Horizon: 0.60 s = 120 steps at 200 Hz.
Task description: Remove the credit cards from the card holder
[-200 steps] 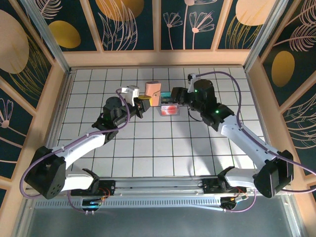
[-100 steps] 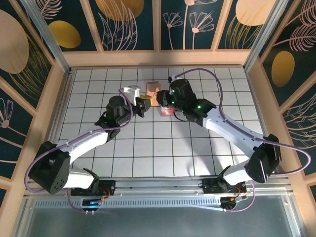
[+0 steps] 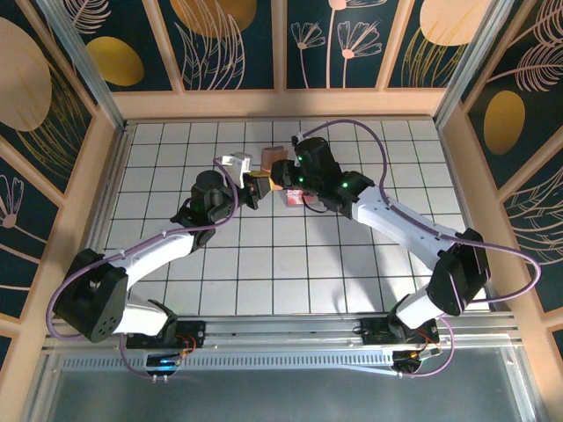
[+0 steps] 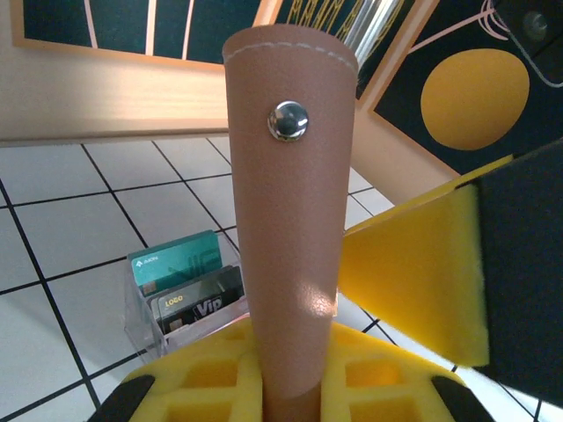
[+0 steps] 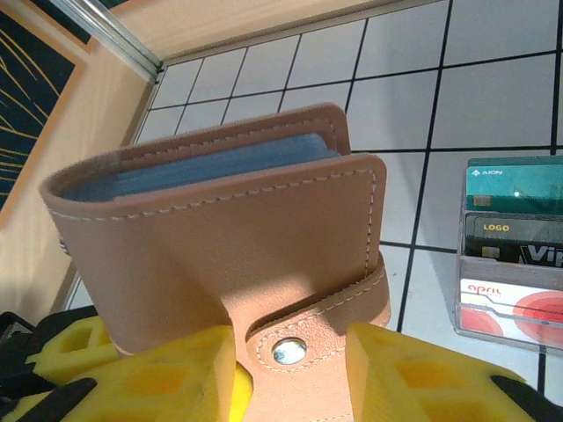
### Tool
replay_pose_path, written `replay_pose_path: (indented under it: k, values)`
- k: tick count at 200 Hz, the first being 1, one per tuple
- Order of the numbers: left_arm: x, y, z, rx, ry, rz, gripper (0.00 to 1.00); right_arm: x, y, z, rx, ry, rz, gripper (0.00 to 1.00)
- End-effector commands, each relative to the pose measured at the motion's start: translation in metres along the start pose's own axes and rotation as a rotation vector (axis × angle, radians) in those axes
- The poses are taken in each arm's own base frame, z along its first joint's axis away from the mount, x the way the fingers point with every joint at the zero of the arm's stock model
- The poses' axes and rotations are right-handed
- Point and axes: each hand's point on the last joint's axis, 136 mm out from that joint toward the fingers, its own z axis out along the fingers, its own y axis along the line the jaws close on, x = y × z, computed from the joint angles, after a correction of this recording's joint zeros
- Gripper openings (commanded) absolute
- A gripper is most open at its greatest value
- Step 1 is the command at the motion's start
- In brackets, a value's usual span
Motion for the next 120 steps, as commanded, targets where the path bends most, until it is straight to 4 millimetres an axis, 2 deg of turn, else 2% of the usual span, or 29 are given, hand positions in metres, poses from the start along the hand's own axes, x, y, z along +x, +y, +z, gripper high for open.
replay_pose_path:
  k: [1, 55, 120]
  values:
    - [-0.031, -0.021, -0.001, 0.076, -0.096, 0.012, 0.00, -0.005, 0.007, 0.002, -0.021, -0.008, 0.000, 0.40]
    - [-0.038, -0.030, -0.004, 0.117, -0.117, 0.003, 0.00, 0.003, 0.000, 0.011, -0.001, 0.018, -0.015, 0.40]
    - [-0.046, -0.033, -0.012, 0.119, -0.154, 0.006, 0.00, 0.007, -0.018, 0.018, 0.032, 0.041, 0.009, 0.22]
